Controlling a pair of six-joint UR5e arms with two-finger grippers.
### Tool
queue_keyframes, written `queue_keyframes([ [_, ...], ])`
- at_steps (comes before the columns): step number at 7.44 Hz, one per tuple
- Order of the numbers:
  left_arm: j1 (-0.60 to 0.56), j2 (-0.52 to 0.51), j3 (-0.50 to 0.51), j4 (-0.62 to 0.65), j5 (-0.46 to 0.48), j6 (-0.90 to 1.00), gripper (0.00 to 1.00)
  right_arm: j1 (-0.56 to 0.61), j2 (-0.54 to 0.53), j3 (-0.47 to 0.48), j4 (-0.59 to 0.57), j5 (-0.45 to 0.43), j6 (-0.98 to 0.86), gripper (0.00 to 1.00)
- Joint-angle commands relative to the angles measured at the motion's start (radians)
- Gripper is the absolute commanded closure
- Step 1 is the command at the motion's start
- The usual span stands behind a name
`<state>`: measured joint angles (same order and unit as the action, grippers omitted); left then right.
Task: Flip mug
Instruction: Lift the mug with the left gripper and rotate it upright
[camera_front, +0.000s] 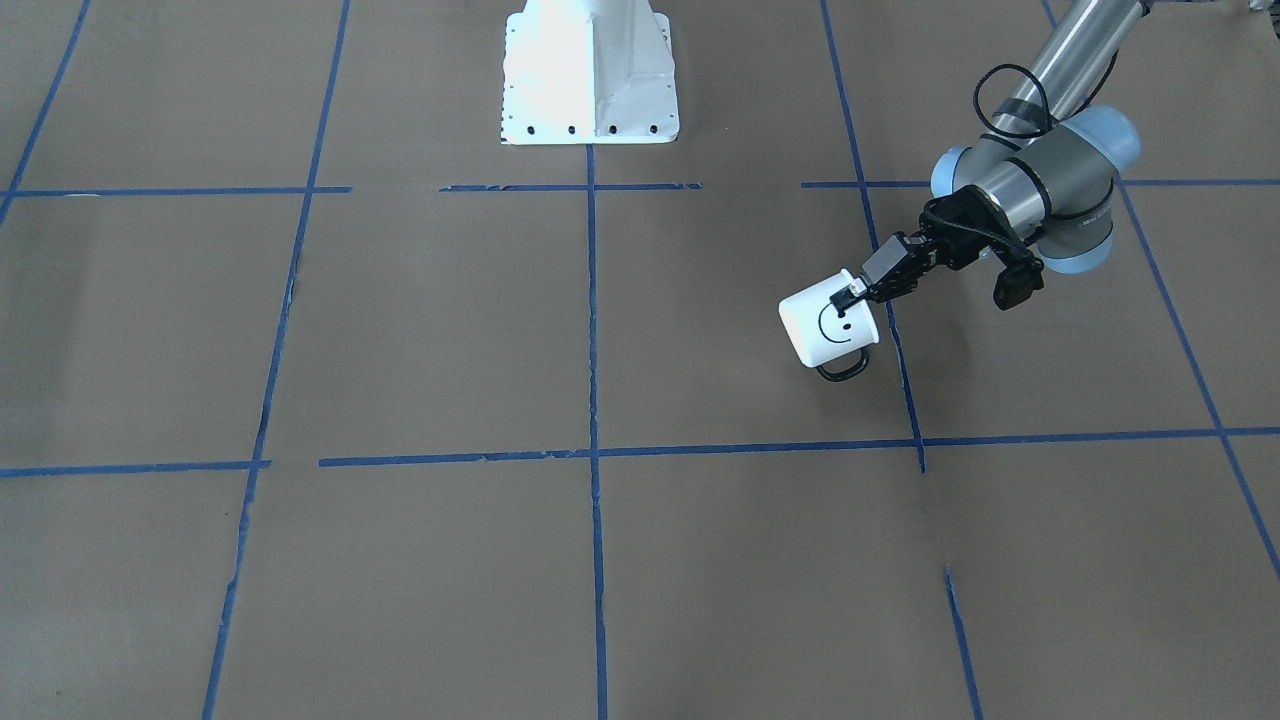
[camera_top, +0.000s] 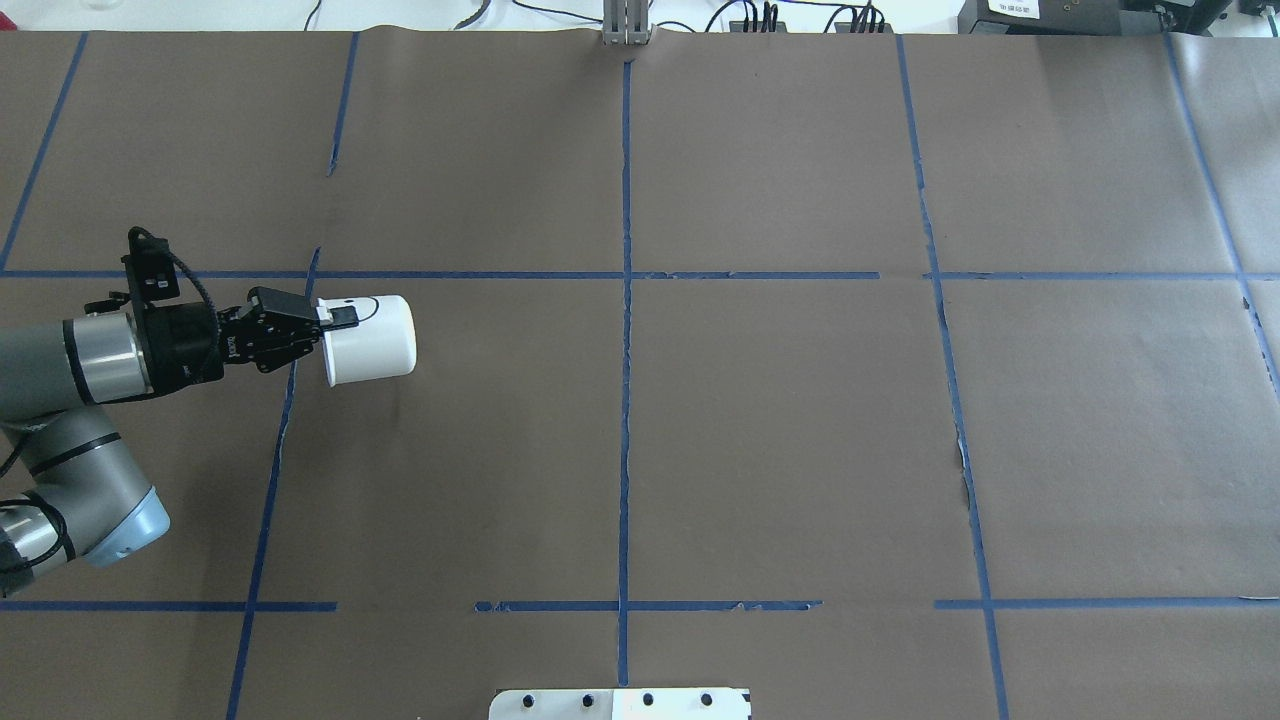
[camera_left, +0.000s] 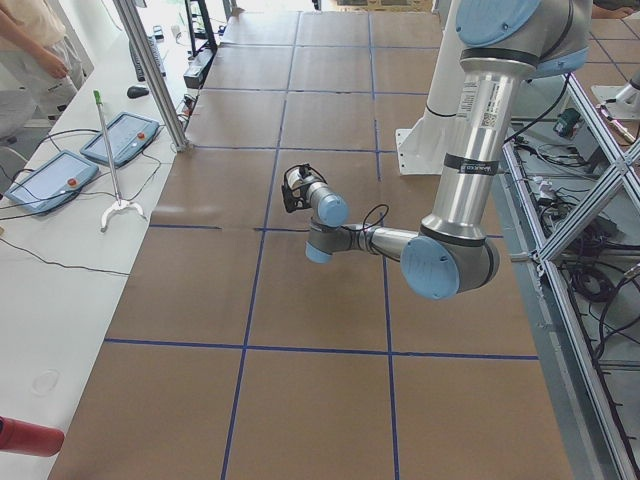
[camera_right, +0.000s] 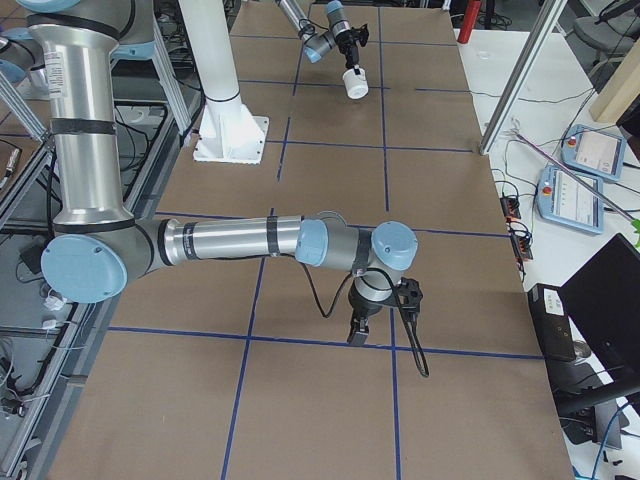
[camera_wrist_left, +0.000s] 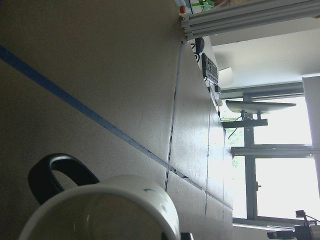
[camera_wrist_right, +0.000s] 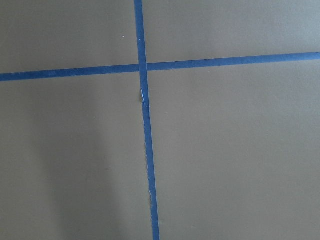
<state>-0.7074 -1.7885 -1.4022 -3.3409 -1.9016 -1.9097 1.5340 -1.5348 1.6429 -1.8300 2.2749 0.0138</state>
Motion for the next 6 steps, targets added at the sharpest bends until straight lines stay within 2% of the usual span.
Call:
queue_keyframes([
  [1, -0.023, -0.023, -0.191, 0.415, -0.089, 0.012, 1.0, 0.0, -0.001, 0.0, 0.0, 0.0, 0.0, 0.0],
  [2, -0.021, -0.084, -0.233, 0.613, -0.096, 0.029, 1.0, 0.0, 0.001, 0.0, 0.0, 0.0, 0.0, 0.0],
  [4, 0.005, -0.28, -0.236, 1.058, -0.088, 0.04, 1.0, 0.0, -0.001, 0.0, 0.0, 0.0, 0.0, 0.0],
  [6, 0.072, -0.453, -0.235, 1.469, -0.08, 0.134, 1.0, 0.0, 0.001, 0.0, 0.0, 0.0, 0.0, 0.0],
])
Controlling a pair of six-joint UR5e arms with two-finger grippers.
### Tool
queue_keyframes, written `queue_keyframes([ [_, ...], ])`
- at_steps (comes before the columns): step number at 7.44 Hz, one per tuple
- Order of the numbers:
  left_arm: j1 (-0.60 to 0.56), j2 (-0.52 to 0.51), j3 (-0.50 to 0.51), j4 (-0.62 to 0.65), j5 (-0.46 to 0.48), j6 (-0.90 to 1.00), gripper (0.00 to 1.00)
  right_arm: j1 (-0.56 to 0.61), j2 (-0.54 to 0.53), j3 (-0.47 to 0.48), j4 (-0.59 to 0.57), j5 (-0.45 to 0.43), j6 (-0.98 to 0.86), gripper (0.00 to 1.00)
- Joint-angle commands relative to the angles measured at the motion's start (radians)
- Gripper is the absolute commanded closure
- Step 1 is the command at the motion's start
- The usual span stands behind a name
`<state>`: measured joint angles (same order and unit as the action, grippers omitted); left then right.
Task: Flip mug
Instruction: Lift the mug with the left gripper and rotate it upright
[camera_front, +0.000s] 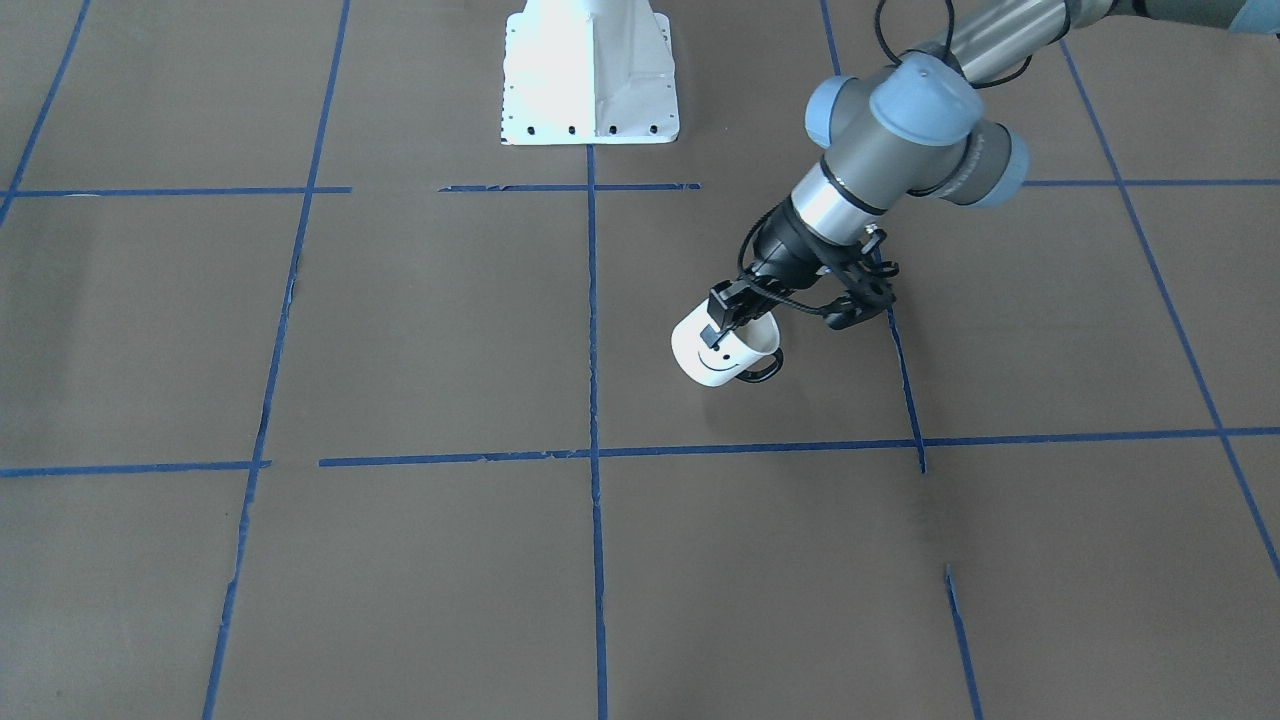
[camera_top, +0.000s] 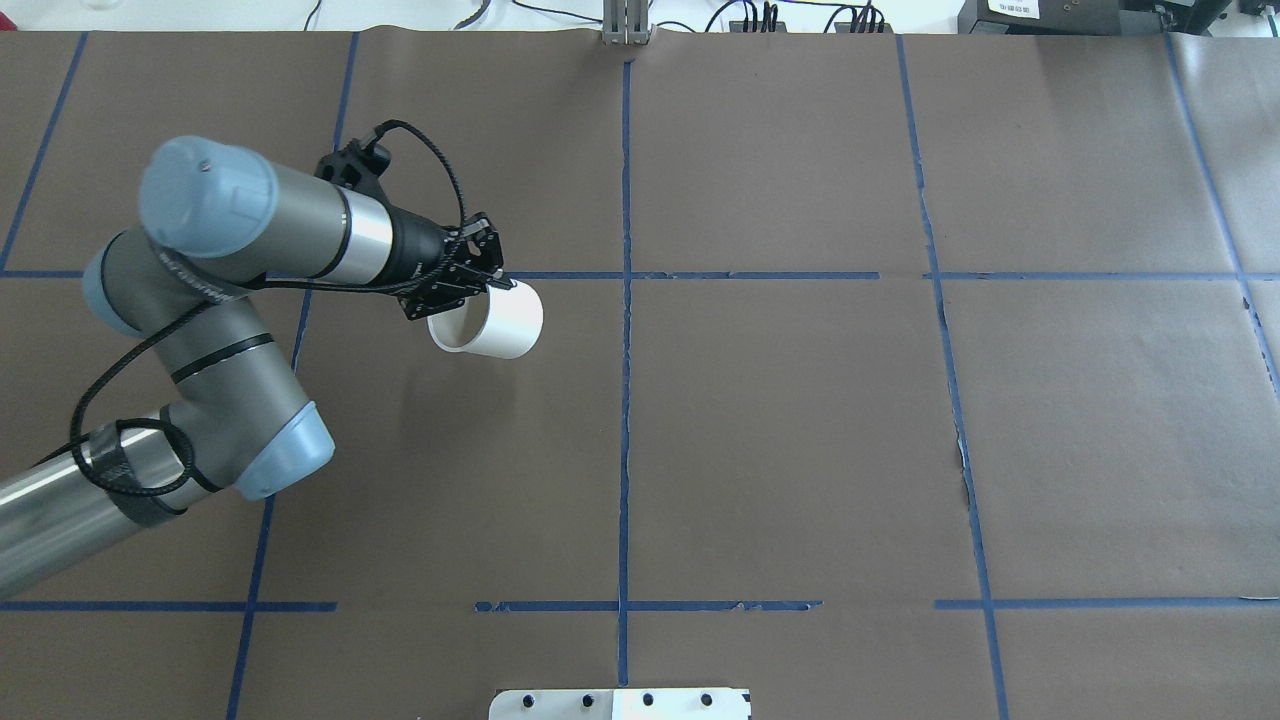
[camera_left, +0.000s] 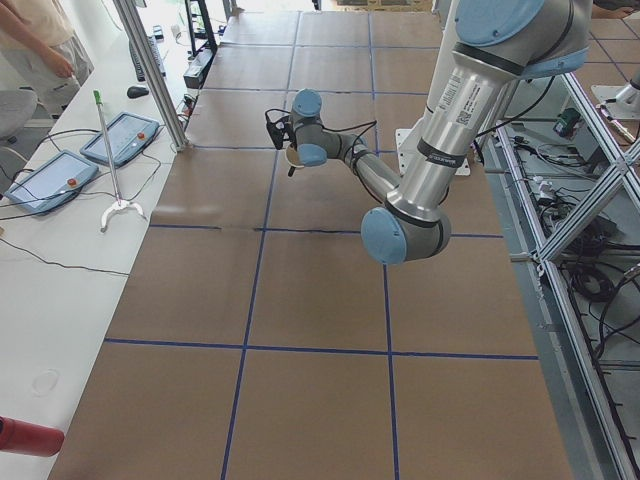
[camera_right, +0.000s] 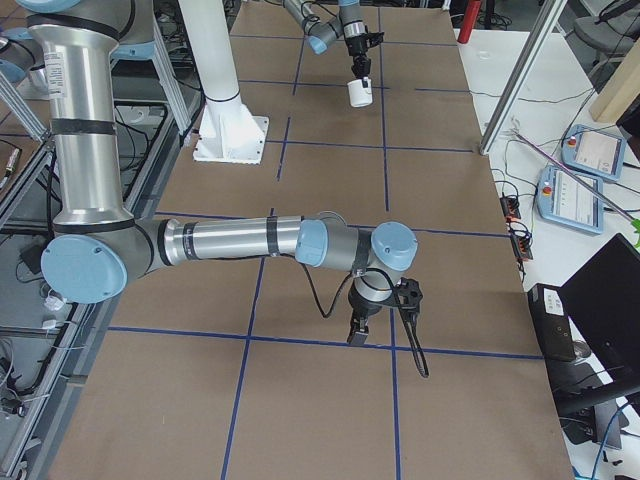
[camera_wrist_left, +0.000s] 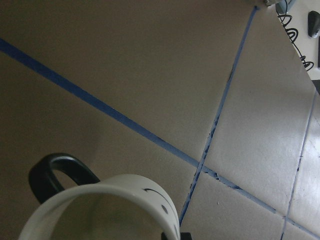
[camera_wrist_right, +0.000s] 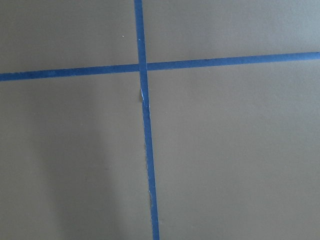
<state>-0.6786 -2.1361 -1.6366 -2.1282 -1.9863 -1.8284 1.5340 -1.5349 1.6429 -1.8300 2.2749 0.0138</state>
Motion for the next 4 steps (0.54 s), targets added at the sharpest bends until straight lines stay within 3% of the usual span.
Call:
queue_keyframes([
  [1, 0.078, -0.187, 0.017, 0.413, 0.004, 0.075, 1.0, 0.0, -0.001, 0.0, 0.0, 0.0, 0.0, 0.0],
  [2, 0.109, -0.264, 0.055, 0.547, 0.01, 0.096, 1.0, 0.0, 0.001, 0.0, 0.0, 0.0, 0.0, 0.0],
  [4, 0.178, -0.351, 0.172, 0.58, 0.093, 0.097, 1.0, 0.0, 0.001, 0.0, 0.0, 0.0, 0.0, 0.0],
])
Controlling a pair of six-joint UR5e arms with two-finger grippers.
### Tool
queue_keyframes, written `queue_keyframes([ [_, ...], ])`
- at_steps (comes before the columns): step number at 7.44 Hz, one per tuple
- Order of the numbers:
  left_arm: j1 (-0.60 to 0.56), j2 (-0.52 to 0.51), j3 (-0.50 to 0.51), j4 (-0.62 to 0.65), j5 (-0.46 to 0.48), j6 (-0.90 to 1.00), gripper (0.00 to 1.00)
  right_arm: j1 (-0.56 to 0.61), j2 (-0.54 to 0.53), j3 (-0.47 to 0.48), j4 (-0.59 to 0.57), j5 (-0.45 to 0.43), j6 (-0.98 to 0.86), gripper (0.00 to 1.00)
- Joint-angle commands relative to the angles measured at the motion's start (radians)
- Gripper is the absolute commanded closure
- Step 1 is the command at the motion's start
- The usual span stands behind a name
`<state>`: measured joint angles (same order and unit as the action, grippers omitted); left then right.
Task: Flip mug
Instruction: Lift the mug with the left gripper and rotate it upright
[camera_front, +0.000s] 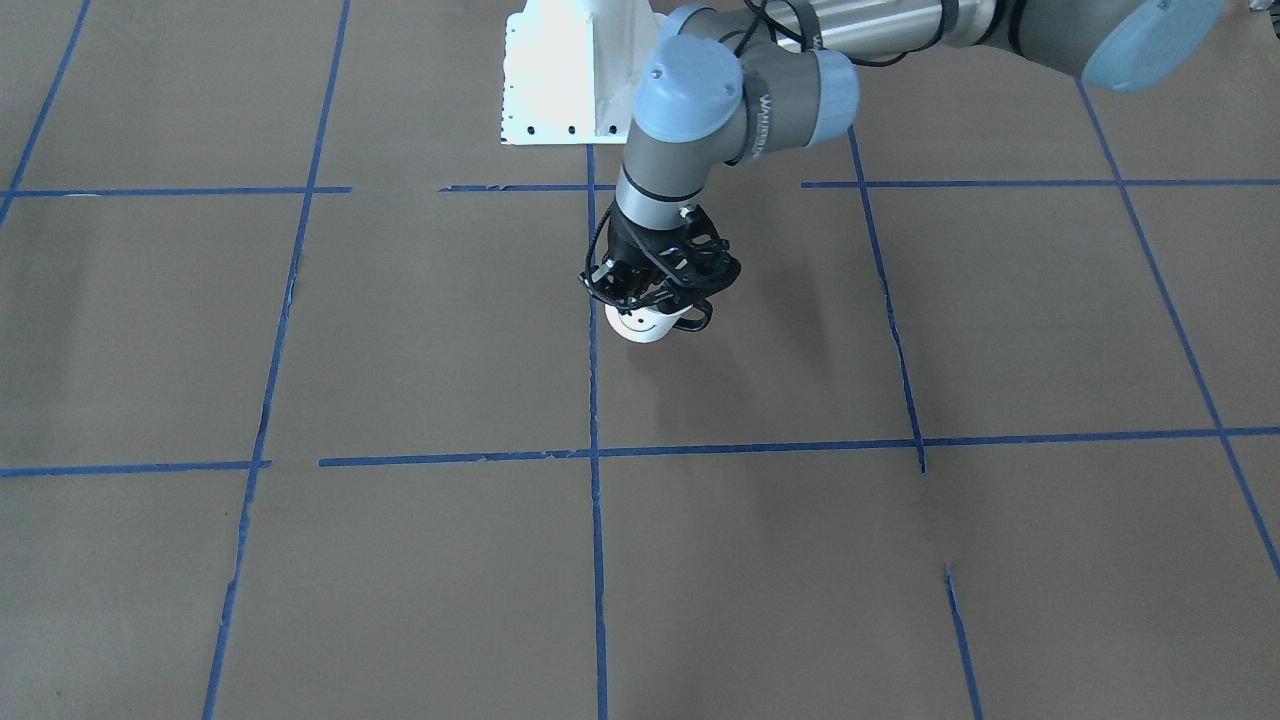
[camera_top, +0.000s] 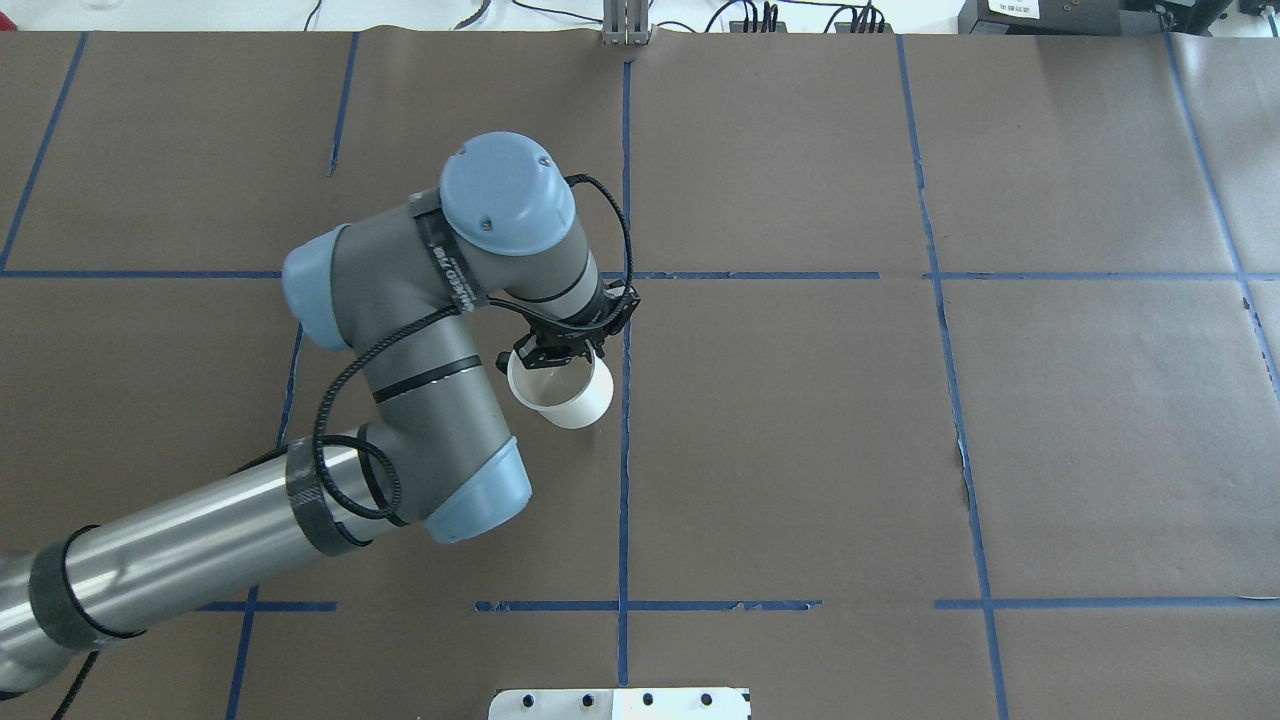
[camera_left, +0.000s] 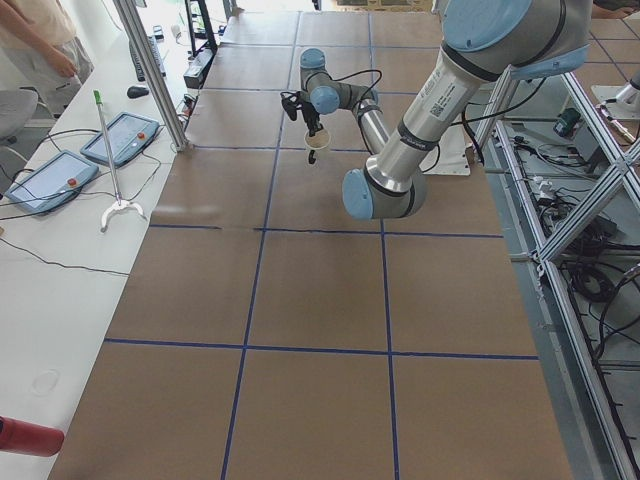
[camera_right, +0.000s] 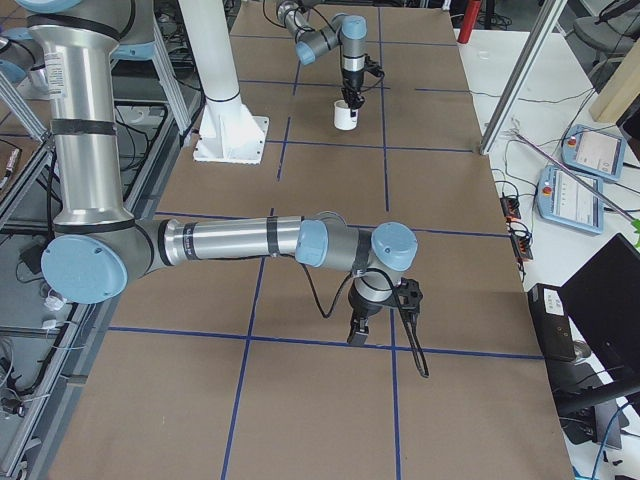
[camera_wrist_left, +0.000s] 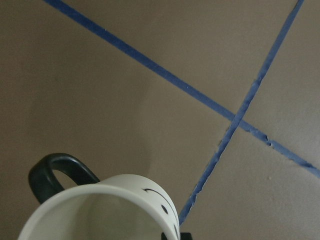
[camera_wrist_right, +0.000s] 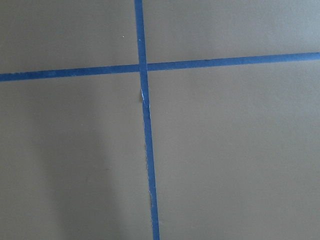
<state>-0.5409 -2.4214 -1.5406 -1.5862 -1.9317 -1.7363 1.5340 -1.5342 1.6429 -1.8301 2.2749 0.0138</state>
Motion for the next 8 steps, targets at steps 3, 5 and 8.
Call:
queue_keyframes([
  [3, 0.056, -0.123, 0.151, 0.043, 0.046, 0.004, 1.0, 0.0, 0.0, 0.0, 0.0, 0.0, 0.0, 0.0],
  [5, 0.055, -0.098, 0.133, 0.045, 0.081, 0.006, 0.0, 0.0, 0.0, 0.0, 0.0, 0.0, 0.0, 0.0],
  [8, -0.011, 0.133, -0.303, 0.093, 0.073, 0.322, 0.0, 0.0, -0.001, 0.0, 0.0, 0.0, 0.0, 0.0],
])
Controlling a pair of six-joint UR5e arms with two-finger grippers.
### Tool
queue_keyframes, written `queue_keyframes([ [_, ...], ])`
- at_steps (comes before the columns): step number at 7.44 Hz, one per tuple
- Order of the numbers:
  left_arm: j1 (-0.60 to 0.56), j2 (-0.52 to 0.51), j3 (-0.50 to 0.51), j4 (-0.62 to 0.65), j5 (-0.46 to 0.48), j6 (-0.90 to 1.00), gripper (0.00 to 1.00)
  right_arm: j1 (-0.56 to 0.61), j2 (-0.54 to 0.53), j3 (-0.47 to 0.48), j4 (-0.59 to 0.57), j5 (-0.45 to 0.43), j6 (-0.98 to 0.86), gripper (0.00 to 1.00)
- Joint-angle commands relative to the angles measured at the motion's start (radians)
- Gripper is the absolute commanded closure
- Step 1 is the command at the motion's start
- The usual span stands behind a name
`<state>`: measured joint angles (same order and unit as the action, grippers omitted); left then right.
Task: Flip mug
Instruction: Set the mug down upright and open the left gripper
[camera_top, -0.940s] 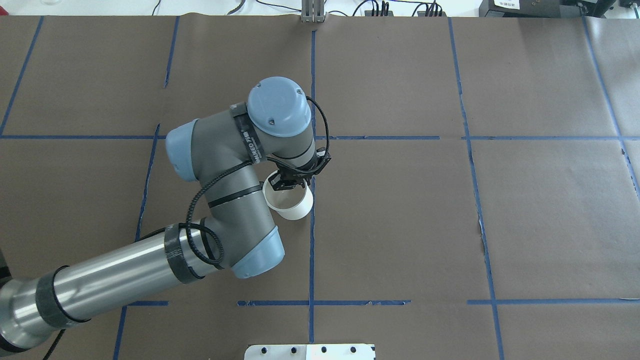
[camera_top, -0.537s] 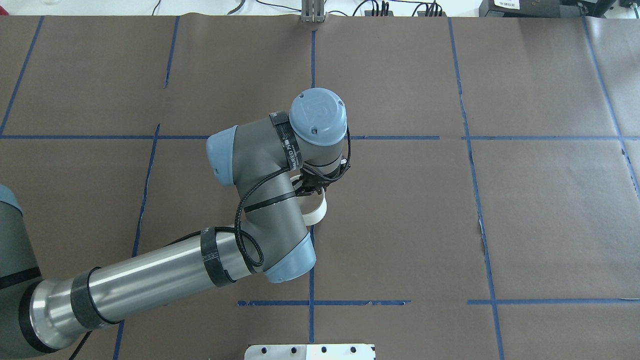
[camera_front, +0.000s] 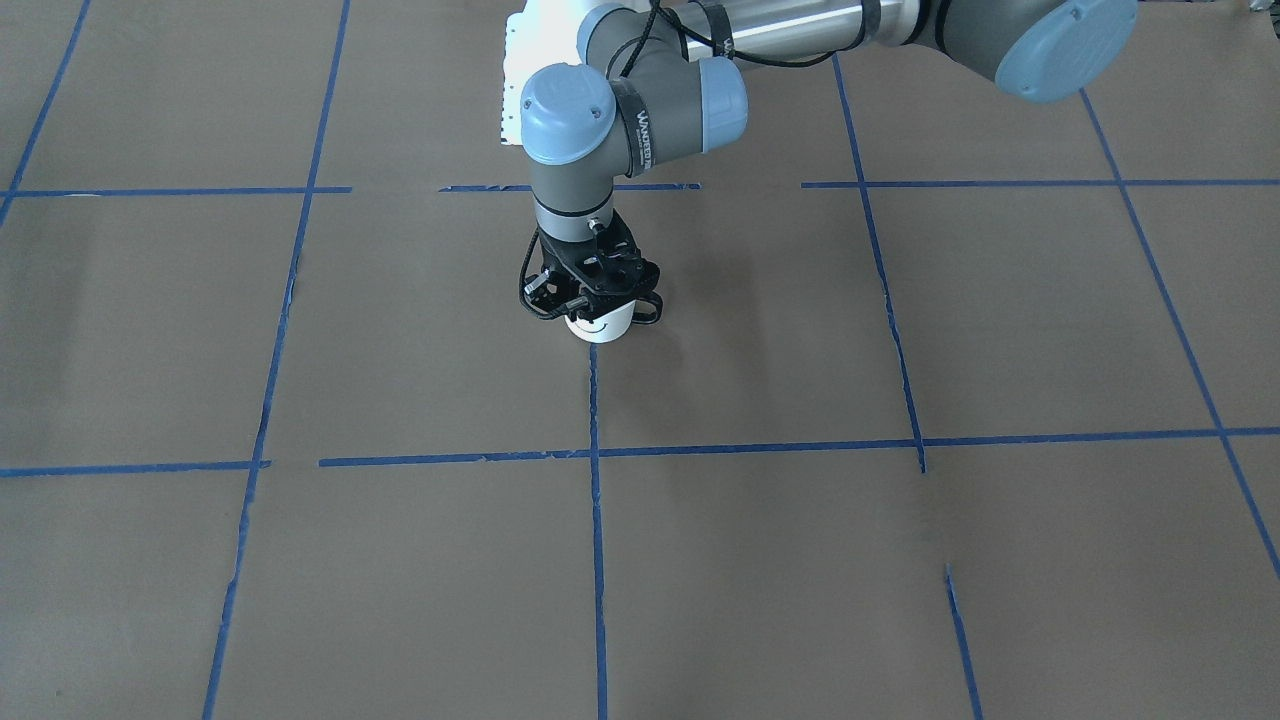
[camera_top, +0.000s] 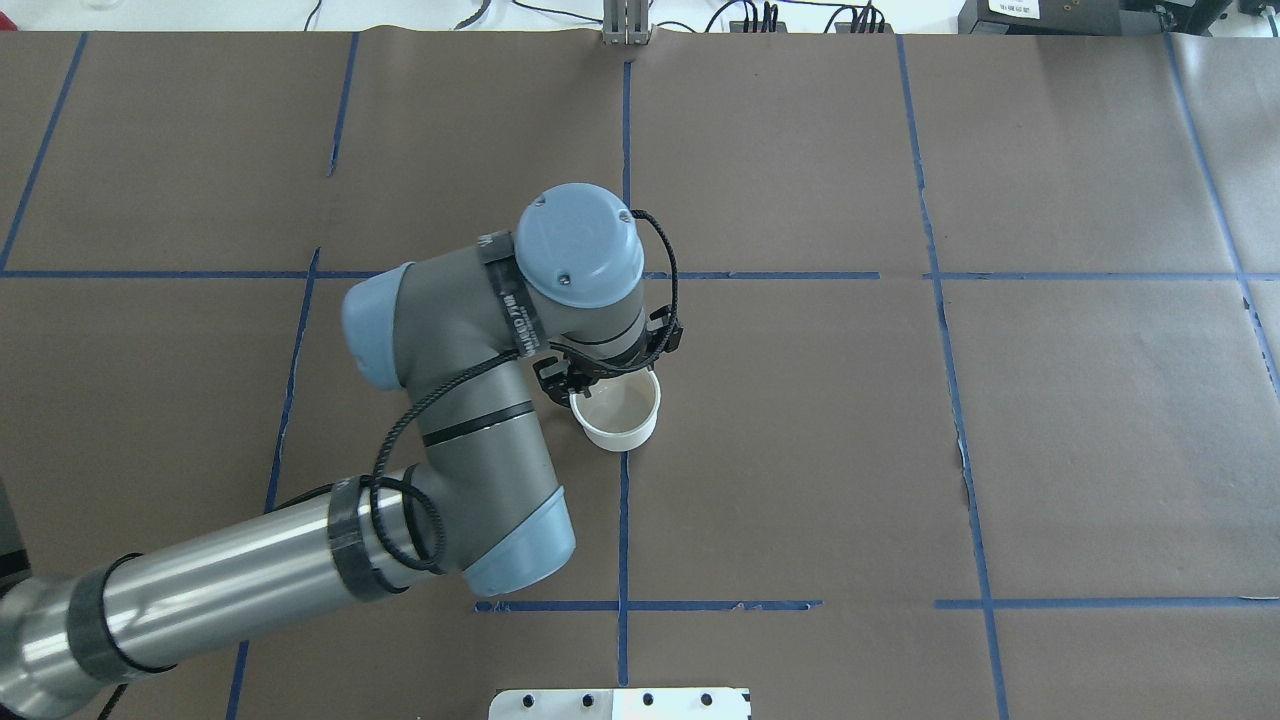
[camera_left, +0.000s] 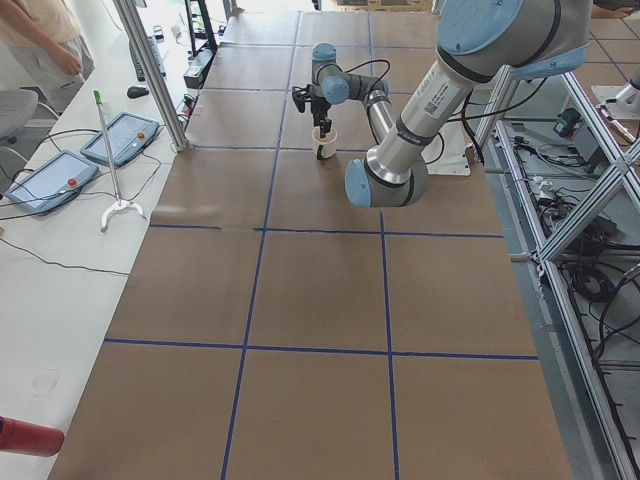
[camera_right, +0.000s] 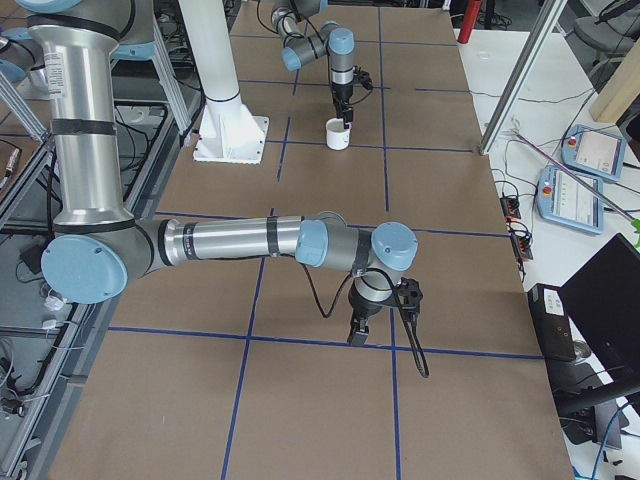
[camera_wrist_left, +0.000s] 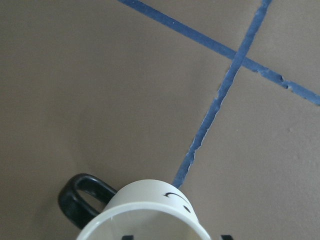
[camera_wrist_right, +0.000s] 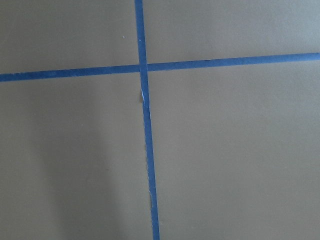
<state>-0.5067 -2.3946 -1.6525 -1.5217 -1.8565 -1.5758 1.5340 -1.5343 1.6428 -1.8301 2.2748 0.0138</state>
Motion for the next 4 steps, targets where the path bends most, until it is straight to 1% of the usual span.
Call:
queue_keyframes([
  [1, -0.129, 0.155, -0.241, 0.029, -0.021, 0.285, 0.0, 0.0, 0.0, 0.0, 0.0, 0.0, 0.0, 0.0],
  [2, -0.212, 0.223, -0.25, 0.026, -0.095, 0.436, 0.0, 0.0, 0.0, 0.0, 0.0, 0.0, 0.0, 0.0],
  [4, -0.408, 0.396, -0.262, 0.014, -0.179, 0.825, 0.0, 0.0, 0.0, 0.0, 0.0, 0.0, 0.0, 0.0],
])
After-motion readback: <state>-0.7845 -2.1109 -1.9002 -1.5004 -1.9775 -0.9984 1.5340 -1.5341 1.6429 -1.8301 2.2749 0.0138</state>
